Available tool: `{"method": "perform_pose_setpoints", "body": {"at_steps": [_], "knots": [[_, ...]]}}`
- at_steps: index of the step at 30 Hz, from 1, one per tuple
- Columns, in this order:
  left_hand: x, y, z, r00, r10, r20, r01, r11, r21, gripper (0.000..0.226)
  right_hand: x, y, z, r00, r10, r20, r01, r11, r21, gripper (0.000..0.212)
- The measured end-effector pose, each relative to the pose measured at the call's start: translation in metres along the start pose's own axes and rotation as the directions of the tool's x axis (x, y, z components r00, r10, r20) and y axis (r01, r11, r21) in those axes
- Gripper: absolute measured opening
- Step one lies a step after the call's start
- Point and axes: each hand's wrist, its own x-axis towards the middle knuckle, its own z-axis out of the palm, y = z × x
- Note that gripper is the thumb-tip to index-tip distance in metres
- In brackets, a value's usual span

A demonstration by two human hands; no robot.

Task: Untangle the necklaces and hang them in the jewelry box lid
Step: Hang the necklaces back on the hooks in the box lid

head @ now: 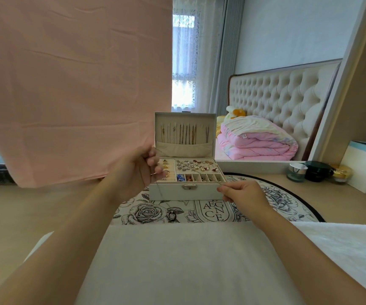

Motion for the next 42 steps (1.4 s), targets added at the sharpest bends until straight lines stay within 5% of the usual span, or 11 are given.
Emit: {"method": "perform_pose_setpoints", "body": {"at_steps": [4, 6, 9, 12, 15, 18, 21, 24, 29, 34, 42], "knots": [[0.001, -0.001, 0.011, 0.998, -0.038, 0.053, 0.026, 0.975, 0.220, 0.027, -0.003, -0.001, 0.005, 0.995, 0.005, 0.100, 0.011, 0.988, -0.156, 0.010], [0.000, -0.002, 0.022, 0.994, -0.073, 0.079, 0.041, 0.934, 0.355, 0.027, -0.007, -0.008, 0.012, 0.982, -0.054, 0.180, 0.084, 0.983, -0.165, 0.030], [-0.001, -0.004, 0.038, 0.991, -0.108, 0.084, 0.055, 0.876, 0.479, 0.028, -0.014, -0.035, 0.028, 0.910, -0.193, 0.366, 0.172, 0.981, 0.089, 0.047], [-0.001, -0.004, 0.046, 0.990, -0.109, 0.090, 0.044, 0.845, 0.533, 0.025, -0.013, -0.058, 0.040, 0.763, -0.347, 0.545, 0.147, 0.915, 0.376, 0.022], [-0.002, 0.004, 0.041, 0.994, -0.084, 0.069, 0.037, 0.859, 0.510, 0.027, -0.008, -0.068, 0.045, 0.808, -0.264, 0.527, 0.087, 0.937, 0.338, 0.011], [-0.002, 0.014, 0.024, 0.999, -0.052, 0.006, 0.045, 0.916, 0.398, 0.028, 0.002, -0.064, 0.039, 0.842, -0.148, 0.519, 0.027, 0.972, 0.235, 0.020], [0.000, 0.020, 0.005, 0.997, 0.003, -0.077, 0.001, 0.998, 0.060, 0.025, 0.011, -0.058, 0.029, 0.842, -0.096, 0.531, -0.051, 0.966, 0.255, 0.024], [0.002, 0.022, -0.007, 0.987, 0.027, -0.157, -0.055, 0.982, -0.180, 0.025, 0.017, -0.051, 0.022, 0.849, -0.053, 0.526, -0.097, 0.963, 0.253, 0.024], [0.005, 0.020, -0.016, 0.962, 0.091, -0.256, -0.172, 0.933, -0.315, 0.024, 0.024, -0.049, 0.021, 0.860, -0.067, 0.505, -0.079, 0.962, 0.262, 0.028], [0.009, 0.015, 0.000, 0.945, 0.150, -0.291, -0.172, 0.984, -0.050, 0.026, 0.031, -0.067, 0.023, 0.872, -0.155, 0.464, -0.033, 0.928, 0.371, 0.024], [0.047, 0.024, 0.053, 0.997, 0.014, -0.071, 0.022, 0.874, 0.485, 0.035, 0.055, -0.117, 0.022, 0.874, -0.369, 0.315, 0.364, 0.928, 0.078, 0.017]]}}
